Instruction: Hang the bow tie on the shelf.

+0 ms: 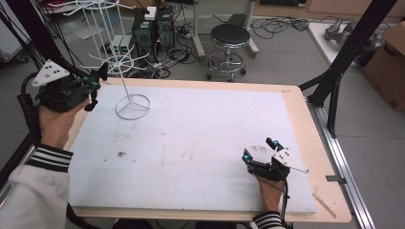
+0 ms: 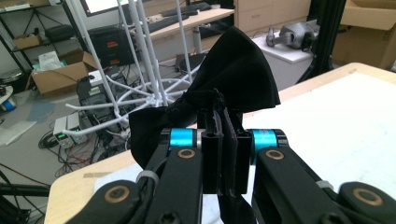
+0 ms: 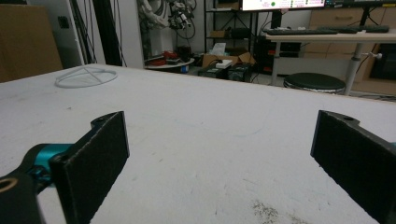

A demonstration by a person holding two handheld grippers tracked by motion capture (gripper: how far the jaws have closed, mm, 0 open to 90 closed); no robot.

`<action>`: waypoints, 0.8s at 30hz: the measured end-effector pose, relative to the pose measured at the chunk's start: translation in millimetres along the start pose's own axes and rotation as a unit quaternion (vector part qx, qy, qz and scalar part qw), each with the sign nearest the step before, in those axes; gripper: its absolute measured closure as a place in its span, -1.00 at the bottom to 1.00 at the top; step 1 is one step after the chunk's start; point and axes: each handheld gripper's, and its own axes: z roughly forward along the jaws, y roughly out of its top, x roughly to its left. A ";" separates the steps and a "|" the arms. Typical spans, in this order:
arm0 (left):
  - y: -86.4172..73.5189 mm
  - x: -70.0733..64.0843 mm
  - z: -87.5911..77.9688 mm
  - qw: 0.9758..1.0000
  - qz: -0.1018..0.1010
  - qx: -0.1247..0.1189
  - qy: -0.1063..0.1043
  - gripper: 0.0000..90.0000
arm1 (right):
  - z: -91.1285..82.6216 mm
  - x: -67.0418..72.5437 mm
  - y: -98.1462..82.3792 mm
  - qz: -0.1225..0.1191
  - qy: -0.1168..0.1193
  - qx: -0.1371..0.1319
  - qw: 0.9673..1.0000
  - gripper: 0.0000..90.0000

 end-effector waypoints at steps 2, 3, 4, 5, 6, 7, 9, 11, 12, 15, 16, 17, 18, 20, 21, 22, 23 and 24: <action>2.3 3.7 3.9 1.000 -0.001 0.002 0.002 0.92 | 0.0 0.0 0.0 0.001 0.000 0.000 1.000 -0.93; 3.8 5.4 6.3 1.000 0.001 0.003 0.005 0.92 | 0.0 0.0 0.0 0.001 0.000 0.000 1.000 -0.93; 4.7 6.9 8.1 1.000 0.002 0.005 0.006 0.92 | 0.0 0.0 0.0 0.001 0.000 0.000 1.000 -0.93; 5.5 8.4 9.9 1.000 0.002 0.006 0.007 0.92 | -0.3 0.2 0.0 0.003 -0.001 0.002 1.000 -0.93; 6.0 9.7 12.1 1.000 0.001 0.005 0.008 0.92 | -0.3 0.2 0.0 0.003 -0.001 0.002 1.000 -0.93; 6.3 11.2 14.0 1.000 0.003 0.007 0.008 0.92 | -0.3 0.1 0.0 0.003 -0.001 0.002 1.000 -0.93; 6.5 13.6 18.3 1.000 0.005 0.011 0.009 0.92 | -0.4 -0.1 0.1 0.003 -0.001 0.002 1.000 -0.93; 6.1 15.4 21.8 1.000 0.007 0.010 0.013 0.92 | -0.4 0.0 0.0 0.004 -0.001 0.002 1.000 -0.93; 5.7 15.9 23.2 1.000 0.006 0.008 0.015 0.92 | -0.4 0.0 0.0 0.004 -0.001 0.002 1.000 -0.93; 3.9 17.7 29.5 1.000 0.006 0.013 0.013 0.92 | -0.3 0.1 0.0 0.003 -0.001 0.002 1.000 -0.93; 3.6 17.7 30.9 1.000 0.005 0.014 0.013 0.92 | -0.3 0.1 0.0 0.003 -0.001 0.002 1.000 -0.93; 3.0 18.1 33.0 1.000 0.006 0.015 0.011 0.92 | -0.2 0.3 0.0 0.004 -0.002 0.001 1.000 -0.93; 2.8 17.7 34.4 1.000 0.003 0.015 0.009 0.92 | -0.2 0.3 0.0 0.004 -0.002 0.001 1.000 -0.93; 2.1 17.3 37.8 1.000 0.002 0.017 0.006 0.92 | -0.3 0.3 0.0 0.003 -0.002 0.002 1.000 -0.93; 1.7 16.9 39.3 1.000 0.001 0.018 0.005 0.92 | -0.2 0.3 0.0 0.003 -0.002 0.001 1.000 -0.93; 1.2 16.5 41.4 1.000 0.000 0.018 0.003 0.92 | -0.2 0.3 0.0 0.003 -0.002 0.001 1.000 -0.93; 0.8 16.3 42.7 1.000 0.001 0.019 0.003 0.92 | -0.3 0.5 0.0 0.004 -0.003 0.002 1.000 -0.93; 0.6 16.3 43.4 1.000 0.001 0.021 0.003 0.92 | -0.3 0.5 0.0 0.004 -0.003 0.002 1.000 -0.93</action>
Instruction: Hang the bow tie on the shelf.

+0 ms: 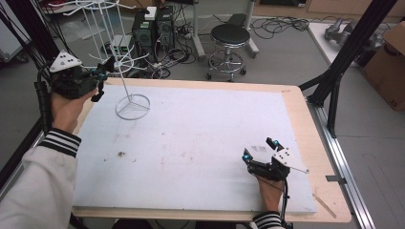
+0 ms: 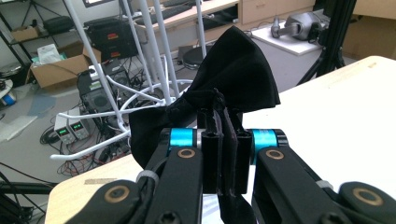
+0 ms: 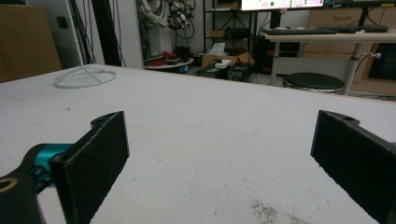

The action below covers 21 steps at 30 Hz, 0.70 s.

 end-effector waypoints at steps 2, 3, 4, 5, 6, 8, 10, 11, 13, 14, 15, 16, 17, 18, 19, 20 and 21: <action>-0.8 0.5 2.0 1.000 0.001 0.003 -0.001 0.92 | 0.0 0.0 0.0 0.000 0.000 0.000 1.000 -0.93; -1.6 0.6 3.5 1.000 -0.002 0.003 -0.002 0.92 | -0.1 -0.1 0.0 0.000 0.000 0.000 1.000 -0.93; -2.1 0.9 4.1 1.000 -0.001 0.004 -0.001 0.92 | -0.1 -0.1 0.0 0.000 0.000 0.000 1.000 -0.93; -3.1 1.3 5.2 1.000 -0.002 0.007 -0.002 0.92 | -0.1 0.0 0.0 0.001 0.000 0.000 1.000 -0.93; -4.0 1.3 5.8 1.000 -0.003 0.006 -0.003 0.92 | -0.1 0.0 0.0 0.001 0.000 0.000 1.000 -0.93; -6.9 1.7 7.6 1.000 -0.005 0.008 -0.004 0.92 | -0.1 0.0 0.1 0.001 0.000 0.000 1.000 -0.93; -11.2 3.2 9.4 1.000 -0.008 0.013 -0.004 0.92 | -0.2 0.0 0.0 0.001 0.000 0.000 1.000 -0.93; -13.2 3.5 10.2 1.000 -0.013 0.014 -0.005 0.92 | -0.1 -0.1 0.0 0.001 0.000 0.001 1.000 -0.93; -16.7 3.9 11.1 1.000 -0.016 0.015 -0.007 0.92 | -0.1 -0.1 0.0 0.001 0.000 0.000 1.000 -0.93; -17.5 4.2 11.4 1.000 -0.017 0.018 -0.008 0.92 | -0.1 -0.1 0.0 0.001 0.000 0.000 1.000 -0.93; -18.4 4.4 11.5 1.000 -0.018 0.016 -0.008 0.92 | 0.1 0.0 -0.1 0.001 -0.001 0.000 1.000 -0.93; -18.8 4.6 11.6 1.000 -0.019 0.016 -0.008 0.92 | 0.1 0.0 -0.1 0.001 -0.001 0.000 1.000 -0.93; -19.5 4.4 11.9 1.000 -0.020 0.017 -0.008 0.92 | 0.0 0.0 0.0 0.001 0.000 0.000 1.000 -0.93; -20.0 4.4 12.0 1.000 -0.019 0.017 -0.009 0.92 | 0.0 0.0 0.0 0.001 0.000 0.000 1.000 -0.93; -20.6 4.1 12.2 1.000 -0.019 0.019 -0.009 0.92 | 0.0 0.0 0.0 0.001 -0.001 0.000 1.000 -0.93; -21.2 4.0 12.6 1.000 -0.019 0.019 -0.009 0.92 | 0.0 0.0 0.0 0.001 -0.001 0.000 1.000 -0.93; -21.7 4.0 12.6 1.000 -0.019 0.020 -0.009 0.92 | 0.2 0.0 -0.1 0.001 -0.001 -0.001 1.000 -0.93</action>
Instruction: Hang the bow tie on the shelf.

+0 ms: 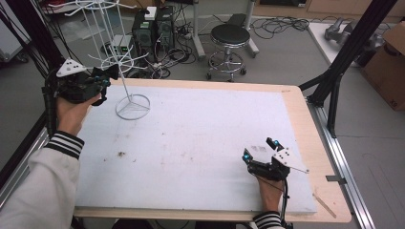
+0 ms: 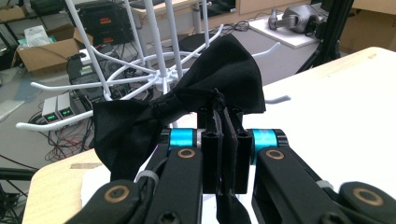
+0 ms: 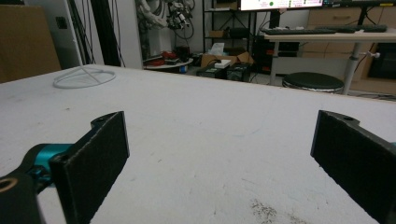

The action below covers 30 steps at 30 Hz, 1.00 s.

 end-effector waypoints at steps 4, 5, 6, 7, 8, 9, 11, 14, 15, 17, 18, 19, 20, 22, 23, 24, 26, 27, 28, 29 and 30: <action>-0.5 0.0 -0.5 1.000 0.000 0.001 -0.001 0.90 | -0.1 -0.1 0.1 -0.001 0.000 0.001 1.000 -0.93; -0.5 -0.1 -0.6 1.000 -0.001 0.001 -0.001 0.90 | -0.1 -0.1 0.1 -0.001 0.000 0.001 1.000 -0.93; -0.6 -0.3 -0.8 1.000 -0.002 0.002 -0.001 0.89 | -0.1 -0.2 0.1 -0.002 -0.001 0.001 1.000 -0.93; -0.7 -0.4 -0.8 1.000 -0.003 0.003 0.000 0.89 | -0.1 -0.2 0.1 -0.002 -0.001 0.001 1.000 -0.93; -0.8 -0.4 -1.0 1.000 -0.004 0.006 -0.002 0.89 | 0.0 0.0 0.2 -0.002 -0.001 0.001 1.000 -0.93; -0.8 -0.6 -1.0 1.000 -0.005 0.006 -0.004 0.89 | 0.0 0.0 0.2 -0.002 -0.001 0.001 1.000 -0.93; -1.2 -1.4 -0.8 1.000 -0.003 0.012 -0.008 0.88 | 0.1 -0.2 0.2 -0.004 -0.001 0.000 1.000 -0.93; -5.3 -2.1 0.3 1.000 -0.004 0.019 -0.010 0.83 | 0.4 -0.1 0.1 -0.005 -0.001 -0.001 1.000 -0.93; -6.5 -2.1 0.6 1.000 -0.006 0.020 -0.009 0.83 | 0.4 0.0 0.2 -0.004 -0.001 -0.001 1.000 -0.93; -9.0 -1.6 1.3 0.999 -0.010 0.030 -0.008 0.75 | 0.5 0.0 0.1 -0.005 -0.001 -0.001 1.000 -0.93; -9.4 -1.2 1.3 0.999 -0.010 0.035 -0.009 0.70 | 0.4 -0.1 0.2 -0.005 -0.001 0.000 1.000 -0.93; -9.8 -1.2 1.2 0.999 -0.010 0.034 -0.009 0.63 | 0.4 0.0 0.2 -0.005 -0.001 0.000 1.000 -0.93; -10.0 -1.3 0.4 0.999 -0.012 0.032 -0.007 0.50 | 0.5 0.2 0.2 -0.005 -0.001 0.000 1.000 -0.93; -9.9 -1.6 -0.8 0.999 -0.015 0.033 -0.017 0.32 | 0.6 0.1 0.1 -0.005 -0.001 0.000 1.000 -0.93; -9.9 -1.6 -0.8 0.999 -0.015 0.033 -0.017 0.24 | 0.6 0.1 0.1 -0.005 -0.001 0.000 1.000 -0.93; -10.4 -2.8 -1.3 0.999 -0.018 0.029 -0.022 0.15 | 0.6 0.1 0.2 -0.005 -0.002 -0.001 1.000 -0.93; -11.4 -3.9 -2.9 0.999 -0.023 0.031 -0.032 -0.07 | 0.6 0.1 0.1 -0.006 -0.002 0.000 1.000 -0.93; -11.5 -4.8 -4.0 0.998 -0.024 0.032 -0.041 -0.07 | 0.6 0.1 0.1 -0.006 -0.002 0.000 1.000 -0.93; -12.3 -6.1 -6.1 0.998 -0.024 0.025 -0.047 -0.26 | 0.4 0.5 0.2 -0.006 -0.002 0.003 1.000 -0.93; -13.5 -7.3 -8.9 0.998 -0.023 0.015 -0.055 -0.26 | 0.4 0.5 0.2 -0.006 -0.002 0.003 1.000 -0.93; -16.8 -9.1 -14.9 0.997 -0.022 0.004 -0.070 -0.48 | 0.5 0.4 0.2 -0.006 -0.001 0.003 1.000 -0.93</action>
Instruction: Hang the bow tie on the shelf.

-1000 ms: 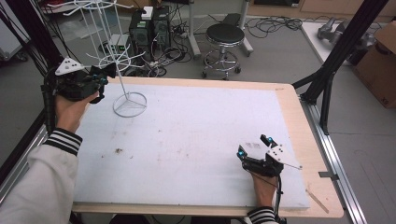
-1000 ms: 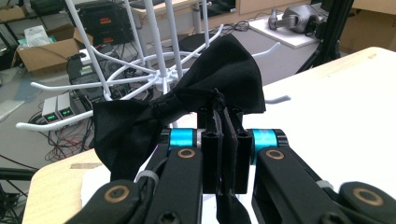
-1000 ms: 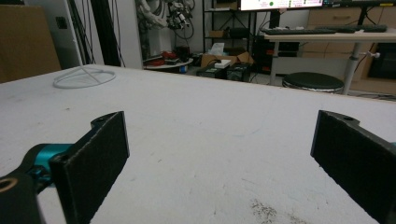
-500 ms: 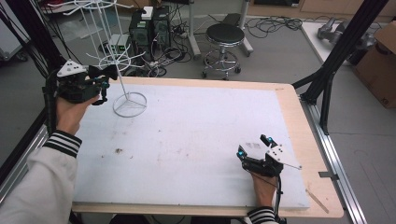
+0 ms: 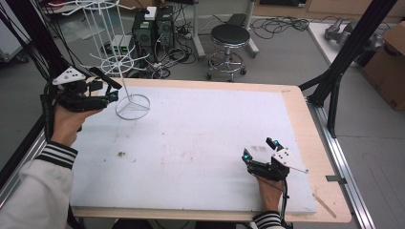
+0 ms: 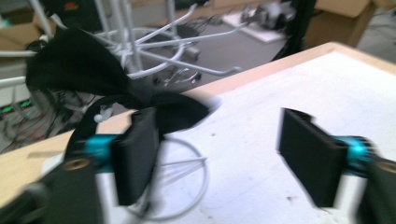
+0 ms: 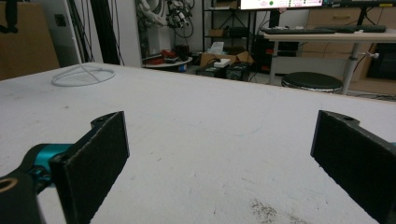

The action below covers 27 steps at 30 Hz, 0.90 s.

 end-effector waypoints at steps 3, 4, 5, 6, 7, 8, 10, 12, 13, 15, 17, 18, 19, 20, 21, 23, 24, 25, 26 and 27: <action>-5.3 -1.3 -5.3 1.000 0.005 -0.008 -0.014 -0.67 | -0.2 0.5 0.0 0.000 0.000 0.001 1.000 -0.93; -10.8 -1.7 -9.9 1.000 0.015 -0.015 -0.022 -0.67 | -0.2 0.5 0.1 -0.001 0.001 0.001 1.000 -0.93; -15.7 -1.9 -13.9 0.999 0.017 -0.022 -0.027 -0.68 | 0.0 0.7 0.0 -0.002 0.000 0.000 1.000 -0.93; -22.6 -2.0 -19.2 0.999 0.014 -0.031 -0.035 -0.70 | 0.0 0.7 0.1 -0.002 0.001 0.001 1.000 -0.93; -27.1 -2.1 -22.8 0.999 0.014 -0.035 -0.039 -0.71 | -0.1 0.8 0.1 -0.003 0.001 0.000 1.000 -0.93; -38.7 -3.3 -31.2 0.998 0.017 -0.049 -0.046 -0.72 | 0.0 0.9 0.0 -0.003 0.000 0.000 1.000 -0.93; -47.6 -3.7 -36.8 0.997 0.020 -0.056 -0.051 -0.72 | 0.0 0.9 0.0 -0.001 -0.001 0.000 1.000 -0.93; -62.6 -3.9 -43.3 0.995 0.025 -0.073 -0.058 -0.72 | 0.0 -0.3 0.0 0.000 -0.002 -0.002 1.000 -0.93; -68.1 -3.9 -44.9 0.995 0.024 -0.077 -0.059 -0.72 | 0.0 -0.3 0.0 0.000 -0.002 -0.002 1.000 -0.93; -82.3 -3.9 -46.7 0.994 0.020 -0.090 -0.061 -0.72 | -0.1 0.0 -0.1 0.001 -0.001 -0.002 1.000 -0.93; -95.5 -4.8 -46.2 0.993 0.022 -0.098 -0.061 -0.72 | -0.1 0.7 0.0 -0.001 -0.001 0.000 1.000 -0.93; -108.0 -7.1 -43.8 0.992 0.021 -0.108 -0.060 -0.72 | -0.2 0.9 0.1 -0.001 -0.001 0.001 1.000 -0.93; -108.0 -7.1 -43.8 0.992 0.021 -0.108 -0.060 -0.72 | -0.2 0.9 0.1 -0.001 -0.001 0.001 1.000 -0.93; -120.5 -10.2 -40.3 0.991 0.022 -0.118 -0.055 -0.72 | -0.5 0.9 -0.1 0.002 -0.001 0.001 1.000 -0.93; -120.5 -10.2 -40.3 0.991 0.022 -0.118 -0.055 -0.72 | -0.5 0.9 -0.1 0.002 -0.001 0.001 1.000 -0.93; -132.6 -13.2 -36.4 0.990 0.028 -0.130 -0.049 -0.72 | -0.1 0.9 0.0 -0.003 0.000 -0.001 1.000 -0.93; -139.4 -14.5 -33.9 0.989 0.020 -0.134 -0.052 -0.72 | 0.2 1.1 0.0 -0.007 0.001 -0.001 1.000 -0.93; -142.8 -15.1 -32.2 0.989 0.013 -0.136 -0.055 -0.72 | 0.2 1.1 0.0 -0.007 0.001 -0.001 1.000 -0.93; -148.1 -16.8 -30.1 0.988 0.008 -0.140 -0.057 -0.72 | 0.2 1.0 -0.1 -0.007 0.001 -0.001 1.000 -0.93; -150.6 -17.8 -29.1 0.988 0.008 -0.140 -0.059 -0.72 | 0.2 1.0 -0.1 -0.007 0.001 -0.001 1.000 -0.93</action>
